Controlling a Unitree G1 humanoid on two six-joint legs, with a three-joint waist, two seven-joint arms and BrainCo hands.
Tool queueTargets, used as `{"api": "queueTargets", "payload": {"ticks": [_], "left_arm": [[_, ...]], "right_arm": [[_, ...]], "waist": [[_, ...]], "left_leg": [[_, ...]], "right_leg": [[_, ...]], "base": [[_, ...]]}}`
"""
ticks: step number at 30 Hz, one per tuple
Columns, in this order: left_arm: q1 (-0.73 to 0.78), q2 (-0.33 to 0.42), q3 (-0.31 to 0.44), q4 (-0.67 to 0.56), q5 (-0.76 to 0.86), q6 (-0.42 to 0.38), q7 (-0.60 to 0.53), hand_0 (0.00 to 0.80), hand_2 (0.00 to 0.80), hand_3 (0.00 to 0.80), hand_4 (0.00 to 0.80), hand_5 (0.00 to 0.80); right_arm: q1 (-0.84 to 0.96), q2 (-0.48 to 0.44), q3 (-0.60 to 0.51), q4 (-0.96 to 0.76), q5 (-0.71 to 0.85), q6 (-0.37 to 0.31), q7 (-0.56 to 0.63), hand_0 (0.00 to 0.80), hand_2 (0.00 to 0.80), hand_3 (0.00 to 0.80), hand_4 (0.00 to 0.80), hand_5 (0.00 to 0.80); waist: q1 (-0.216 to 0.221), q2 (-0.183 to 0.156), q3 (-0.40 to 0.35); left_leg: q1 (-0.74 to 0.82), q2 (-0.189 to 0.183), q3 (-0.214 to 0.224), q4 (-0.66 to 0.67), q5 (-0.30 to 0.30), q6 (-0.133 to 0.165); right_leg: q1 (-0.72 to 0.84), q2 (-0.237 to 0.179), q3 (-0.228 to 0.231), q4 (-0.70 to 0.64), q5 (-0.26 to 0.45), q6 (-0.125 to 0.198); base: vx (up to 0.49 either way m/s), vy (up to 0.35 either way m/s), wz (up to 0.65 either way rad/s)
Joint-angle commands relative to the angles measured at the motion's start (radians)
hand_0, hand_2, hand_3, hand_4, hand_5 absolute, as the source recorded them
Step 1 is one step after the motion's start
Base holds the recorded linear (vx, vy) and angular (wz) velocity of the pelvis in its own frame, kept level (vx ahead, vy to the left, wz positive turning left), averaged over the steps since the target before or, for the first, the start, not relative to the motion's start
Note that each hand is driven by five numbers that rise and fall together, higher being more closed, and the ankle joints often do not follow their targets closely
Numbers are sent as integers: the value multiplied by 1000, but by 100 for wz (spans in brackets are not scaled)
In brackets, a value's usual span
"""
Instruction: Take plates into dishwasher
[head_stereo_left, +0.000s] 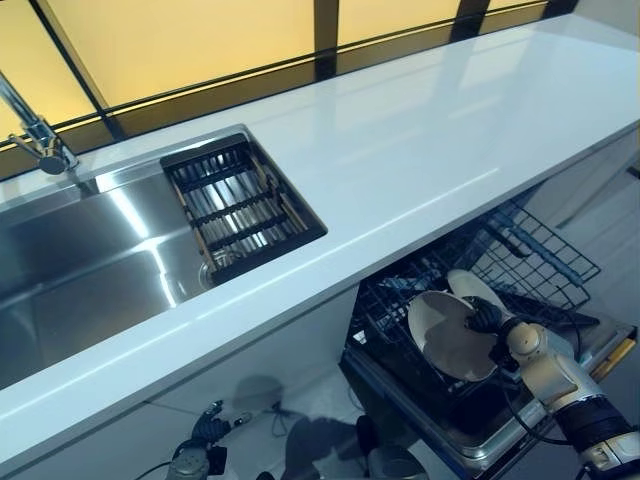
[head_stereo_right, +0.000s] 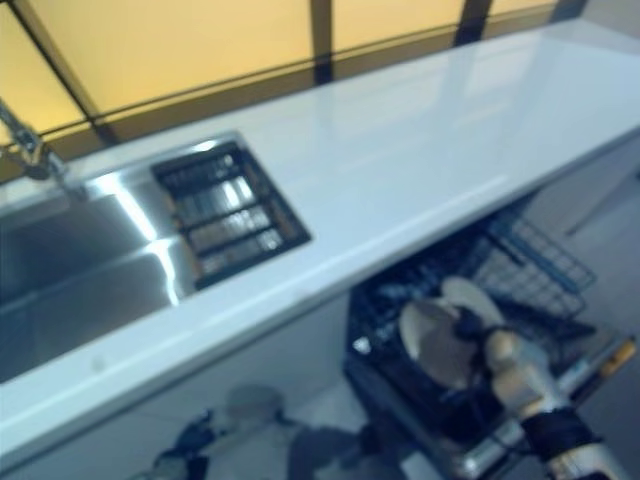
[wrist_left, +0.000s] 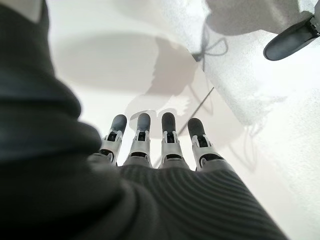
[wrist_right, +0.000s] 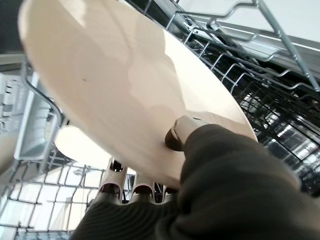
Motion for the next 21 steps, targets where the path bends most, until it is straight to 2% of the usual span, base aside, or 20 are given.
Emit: {"api": "queueTargets", "payload": {"ticks": [1, 10, 21], "left_arm": [[-58, 28, -30, 5, -10, -38, 9, 0, 0, 0, 0, 0], [-72, 24, -50, -5, -10, -35, 4, 0, 0, 0, 0, 0], [-84, 26, -56, -7, 1, -32, 4, 0, 0, 0, 0, 0]], "right_arm": [[-137, 35, 34, 83, -57, 17, -57, 800, 800, 800, 800, 800], [-201, 82, 90, 194, -57, 69, -88, 800, 800, 800, 800, 800], [-208, 97, 105, 220, -55, 75, -87, 800, 800, 800, 800, 800]], "waist": [[34, -43, -2], [62, -32, 5], [70, -32, 10]], "left_leg": [[35, -37, -63, 9, -57, 55], [18, -41, -91, 8, -53, 53], [14, -39, -105, 7, -50, 52]], "right_leg": [[6, -54, -39, 7, -3, 70], [4, -61, -50, 5, -5, 67], [4, -64, -49, 5, -4, 67]], "base": [[-9, 9, 5], [-12, 8, 7], [3, 0, 2]]}}
